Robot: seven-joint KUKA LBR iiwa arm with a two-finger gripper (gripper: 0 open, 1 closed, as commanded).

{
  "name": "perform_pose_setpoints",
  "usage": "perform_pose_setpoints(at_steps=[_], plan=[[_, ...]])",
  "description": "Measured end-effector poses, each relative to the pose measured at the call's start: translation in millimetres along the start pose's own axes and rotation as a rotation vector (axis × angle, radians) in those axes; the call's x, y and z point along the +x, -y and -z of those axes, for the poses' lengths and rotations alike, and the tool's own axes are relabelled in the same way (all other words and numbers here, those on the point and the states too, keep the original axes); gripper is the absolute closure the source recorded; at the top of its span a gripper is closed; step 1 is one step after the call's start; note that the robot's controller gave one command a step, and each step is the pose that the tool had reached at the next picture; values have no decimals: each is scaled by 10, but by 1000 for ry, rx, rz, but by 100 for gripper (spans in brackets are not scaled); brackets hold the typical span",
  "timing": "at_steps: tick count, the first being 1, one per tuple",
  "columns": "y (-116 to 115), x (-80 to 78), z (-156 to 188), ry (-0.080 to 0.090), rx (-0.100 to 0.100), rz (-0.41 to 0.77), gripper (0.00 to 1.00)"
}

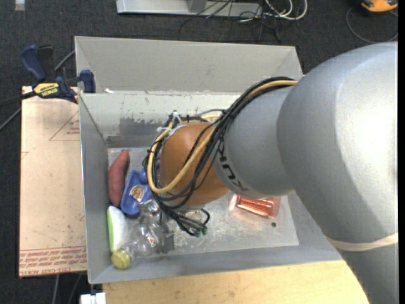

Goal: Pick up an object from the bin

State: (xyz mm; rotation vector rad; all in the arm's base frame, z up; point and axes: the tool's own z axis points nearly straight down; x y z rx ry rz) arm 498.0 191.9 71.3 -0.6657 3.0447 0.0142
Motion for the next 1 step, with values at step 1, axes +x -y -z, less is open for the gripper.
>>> perform_pose_setpoints(at_steps=[1], plan=[[-15,-50,29,-8,0,-40,100]])
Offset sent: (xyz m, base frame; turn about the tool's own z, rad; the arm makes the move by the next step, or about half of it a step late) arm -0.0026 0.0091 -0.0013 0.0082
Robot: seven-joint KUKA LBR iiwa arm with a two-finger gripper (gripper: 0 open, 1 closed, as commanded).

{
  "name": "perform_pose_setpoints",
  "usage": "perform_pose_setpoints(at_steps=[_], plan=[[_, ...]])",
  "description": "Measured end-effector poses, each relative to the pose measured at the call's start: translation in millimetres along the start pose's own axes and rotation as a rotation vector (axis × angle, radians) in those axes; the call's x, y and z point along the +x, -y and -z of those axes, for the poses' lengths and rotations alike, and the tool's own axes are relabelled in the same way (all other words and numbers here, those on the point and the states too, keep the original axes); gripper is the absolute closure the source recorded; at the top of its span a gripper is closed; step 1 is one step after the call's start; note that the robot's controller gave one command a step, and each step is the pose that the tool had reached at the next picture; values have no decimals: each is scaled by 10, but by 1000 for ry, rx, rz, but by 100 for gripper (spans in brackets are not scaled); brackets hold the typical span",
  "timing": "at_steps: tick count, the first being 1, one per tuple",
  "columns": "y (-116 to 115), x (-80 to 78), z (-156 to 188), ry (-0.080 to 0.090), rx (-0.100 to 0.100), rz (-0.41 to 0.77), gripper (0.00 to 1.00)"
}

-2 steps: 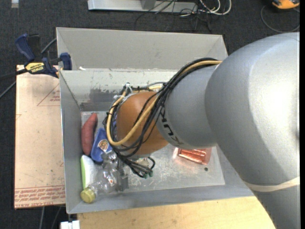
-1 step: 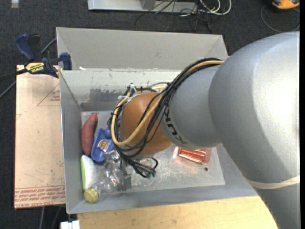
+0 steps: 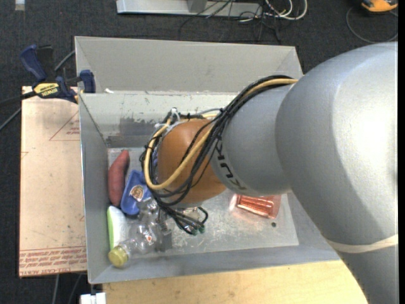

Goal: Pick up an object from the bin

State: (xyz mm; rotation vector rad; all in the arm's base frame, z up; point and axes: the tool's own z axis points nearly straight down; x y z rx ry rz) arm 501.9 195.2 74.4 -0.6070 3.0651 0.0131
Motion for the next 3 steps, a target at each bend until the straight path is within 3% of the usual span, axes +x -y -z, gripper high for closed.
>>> perform_pose_setpoints(at_steps=[1,2,3], plan=[[-66,21,-35,12,0,25,100],[-32,-23,-37,3,-2,11,100],[-112,-18,-39,13,3,25,100]])
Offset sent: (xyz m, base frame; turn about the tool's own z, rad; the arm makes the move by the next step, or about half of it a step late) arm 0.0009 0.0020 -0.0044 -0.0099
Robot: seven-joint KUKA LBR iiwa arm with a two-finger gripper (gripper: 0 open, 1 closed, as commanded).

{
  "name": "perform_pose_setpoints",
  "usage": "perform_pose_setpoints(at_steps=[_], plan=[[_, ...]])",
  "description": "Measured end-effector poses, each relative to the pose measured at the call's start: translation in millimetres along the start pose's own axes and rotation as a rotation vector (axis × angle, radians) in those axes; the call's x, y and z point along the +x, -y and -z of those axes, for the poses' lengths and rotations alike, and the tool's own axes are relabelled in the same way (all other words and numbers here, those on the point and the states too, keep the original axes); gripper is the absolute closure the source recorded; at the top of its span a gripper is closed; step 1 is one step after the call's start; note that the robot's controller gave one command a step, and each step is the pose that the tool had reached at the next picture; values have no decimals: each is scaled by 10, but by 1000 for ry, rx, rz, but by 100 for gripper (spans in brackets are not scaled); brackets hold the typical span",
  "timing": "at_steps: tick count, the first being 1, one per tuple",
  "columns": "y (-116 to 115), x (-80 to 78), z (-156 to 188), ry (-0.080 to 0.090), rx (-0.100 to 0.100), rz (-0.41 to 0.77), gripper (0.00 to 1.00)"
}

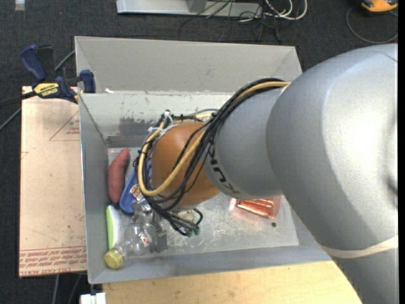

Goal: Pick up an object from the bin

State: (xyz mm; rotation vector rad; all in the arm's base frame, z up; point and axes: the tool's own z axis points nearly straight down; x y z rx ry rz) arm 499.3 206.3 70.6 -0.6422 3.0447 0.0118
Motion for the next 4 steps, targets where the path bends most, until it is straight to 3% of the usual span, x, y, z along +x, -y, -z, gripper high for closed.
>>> perform_pose_setpoints(at_steps=[1,2,3,4], plan=[[28,149,1027,-12,-6,-12,100],[98,17,410,4,-2,21,100],[676,177,590,-7,-3,50,100],[142,74,26,4,-4,-82,100]])
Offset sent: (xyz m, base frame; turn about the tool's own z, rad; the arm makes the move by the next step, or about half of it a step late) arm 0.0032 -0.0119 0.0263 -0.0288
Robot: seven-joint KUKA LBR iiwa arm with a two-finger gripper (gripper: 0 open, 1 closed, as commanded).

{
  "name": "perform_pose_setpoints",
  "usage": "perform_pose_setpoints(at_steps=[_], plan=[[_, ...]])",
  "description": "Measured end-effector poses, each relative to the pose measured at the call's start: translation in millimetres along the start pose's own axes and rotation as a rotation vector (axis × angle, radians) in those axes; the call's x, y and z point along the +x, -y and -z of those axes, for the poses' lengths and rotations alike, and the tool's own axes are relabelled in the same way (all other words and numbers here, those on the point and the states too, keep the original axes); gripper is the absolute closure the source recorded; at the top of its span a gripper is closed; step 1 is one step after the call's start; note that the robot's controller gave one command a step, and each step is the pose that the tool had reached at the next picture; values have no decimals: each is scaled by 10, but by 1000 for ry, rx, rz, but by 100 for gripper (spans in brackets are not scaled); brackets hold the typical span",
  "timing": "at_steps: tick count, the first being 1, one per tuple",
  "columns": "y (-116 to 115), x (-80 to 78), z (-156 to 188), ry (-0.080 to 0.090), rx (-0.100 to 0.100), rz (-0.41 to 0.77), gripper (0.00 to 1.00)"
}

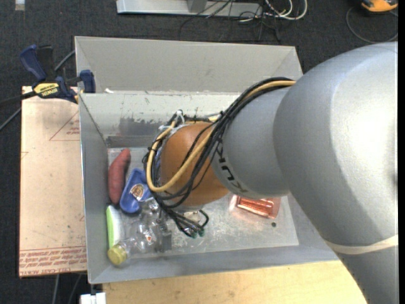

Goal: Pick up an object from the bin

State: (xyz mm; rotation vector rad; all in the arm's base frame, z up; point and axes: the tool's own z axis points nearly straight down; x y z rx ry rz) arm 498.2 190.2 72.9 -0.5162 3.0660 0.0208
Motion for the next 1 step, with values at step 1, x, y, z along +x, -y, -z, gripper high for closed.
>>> perform_pose_setpoints(at_steps=[1], plan=[[78,-99,933,-9,1,39,100]])
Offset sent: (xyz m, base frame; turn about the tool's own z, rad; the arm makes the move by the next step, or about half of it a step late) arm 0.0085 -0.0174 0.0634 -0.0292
